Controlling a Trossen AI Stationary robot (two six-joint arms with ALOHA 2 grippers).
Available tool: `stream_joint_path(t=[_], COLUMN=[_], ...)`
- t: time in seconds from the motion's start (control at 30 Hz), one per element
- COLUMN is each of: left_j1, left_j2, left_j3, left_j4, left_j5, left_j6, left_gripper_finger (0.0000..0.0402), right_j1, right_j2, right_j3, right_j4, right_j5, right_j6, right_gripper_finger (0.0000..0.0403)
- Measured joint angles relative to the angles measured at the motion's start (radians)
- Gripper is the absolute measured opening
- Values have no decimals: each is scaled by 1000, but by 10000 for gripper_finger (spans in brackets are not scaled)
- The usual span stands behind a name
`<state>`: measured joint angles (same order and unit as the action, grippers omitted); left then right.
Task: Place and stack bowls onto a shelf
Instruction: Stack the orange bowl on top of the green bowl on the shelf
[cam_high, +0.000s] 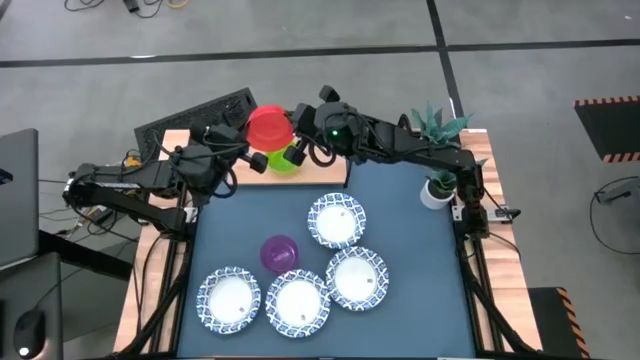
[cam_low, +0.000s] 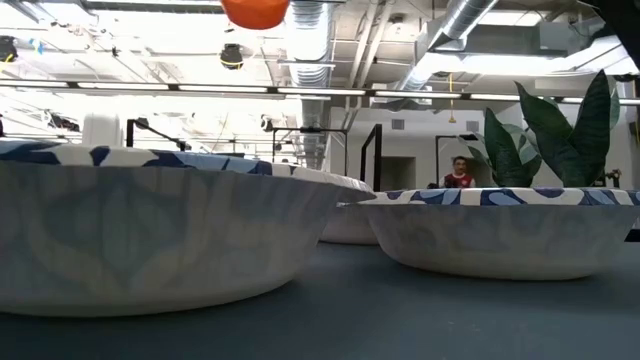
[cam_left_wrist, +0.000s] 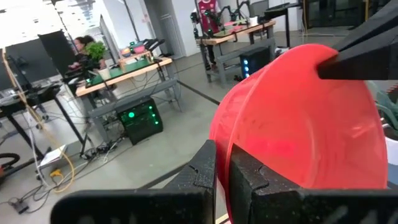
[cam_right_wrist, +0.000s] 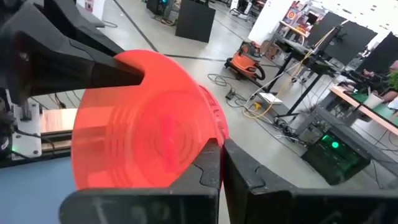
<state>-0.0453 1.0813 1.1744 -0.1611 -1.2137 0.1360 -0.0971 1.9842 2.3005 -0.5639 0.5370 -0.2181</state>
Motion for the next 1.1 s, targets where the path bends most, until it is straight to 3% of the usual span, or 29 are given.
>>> stream_joint_path(t=[0.17,0.4,0.6,0.87,1.1], left_j1=[5,5,-1,-1,-1], left_j2=[0,-4,-6,-12,-50], left_j3=[0,0,41,93,126], left_j4=[-5,-3,-8,-15,-16], left_j5=[51,112,94,8,-5], left_j6=[12,39,123,234,193], left_gripper_finger=[36,131,191,205,204], right_j1=[-6,-40,-110,-204,-274], right_j2=[0,1,1,1,26], right_j3=[0,0,0,0,2], right_j4=[-44,-130,-224,-256,-236], right_j5=[-3,-69,-165,-291,-339], right_j6=[49,148,252,337,407], right_gripper_finger=[24,24,24,24,24])
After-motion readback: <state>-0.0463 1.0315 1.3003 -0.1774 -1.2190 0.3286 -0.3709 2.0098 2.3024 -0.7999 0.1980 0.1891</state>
